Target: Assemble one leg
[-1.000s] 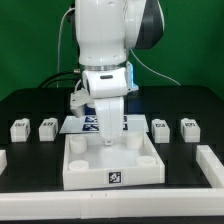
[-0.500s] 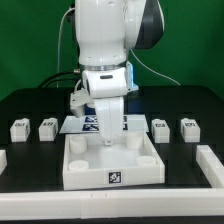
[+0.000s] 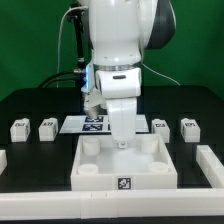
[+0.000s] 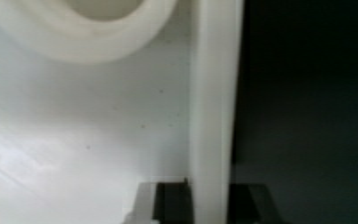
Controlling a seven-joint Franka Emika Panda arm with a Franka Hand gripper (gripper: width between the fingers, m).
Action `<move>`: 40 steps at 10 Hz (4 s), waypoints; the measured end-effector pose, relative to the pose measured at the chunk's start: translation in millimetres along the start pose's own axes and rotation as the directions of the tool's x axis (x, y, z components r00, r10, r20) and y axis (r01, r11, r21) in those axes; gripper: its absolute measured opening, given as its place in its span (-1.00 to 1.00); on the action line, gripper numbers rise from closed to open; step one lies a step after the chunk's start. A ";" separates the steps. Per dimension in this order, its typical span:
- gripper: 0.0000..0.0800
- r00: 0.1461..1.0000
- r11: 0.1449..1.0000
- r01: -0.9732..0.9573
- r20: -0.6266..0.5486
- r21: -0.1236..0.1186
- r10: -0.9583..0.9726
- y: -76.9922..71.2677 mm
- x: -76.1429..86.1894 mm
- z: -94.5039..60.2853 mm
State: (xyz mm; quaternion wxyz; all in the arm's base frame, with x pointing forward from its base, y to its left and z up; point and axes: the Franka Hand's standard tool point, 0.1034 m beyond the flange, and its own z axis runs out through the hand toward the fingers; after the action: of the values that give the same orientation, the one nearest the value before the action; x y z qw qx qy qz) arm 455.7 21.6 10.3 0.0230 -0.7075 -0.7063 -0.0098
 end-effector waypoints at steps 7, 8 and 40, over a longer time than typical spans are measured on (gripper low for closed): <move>-0.85 0.999 0.999 0.025 -0.028 -0.025 -0.026 34.7 47.0 5.2; -0.85 0.999 0.999 0.025 -0.028 -0.025 -0.025 34.7 47.0 5.2; 0.62 0.065 0.067 -0.996 -0.049 0.054 0.997 -2.5 145.0 -37.7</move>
Offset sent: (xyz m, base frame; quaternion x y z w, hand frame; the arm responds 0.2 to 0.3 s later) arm 0.0283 0.0335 0.0021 -0.0520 0.0169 -0.0612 0.9966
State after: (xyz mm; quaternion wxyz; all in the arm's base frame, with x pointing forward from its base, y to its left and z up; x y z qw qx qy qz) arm 454.2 164.7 54.8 0.0513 -0.9981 -0.0314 -0.0150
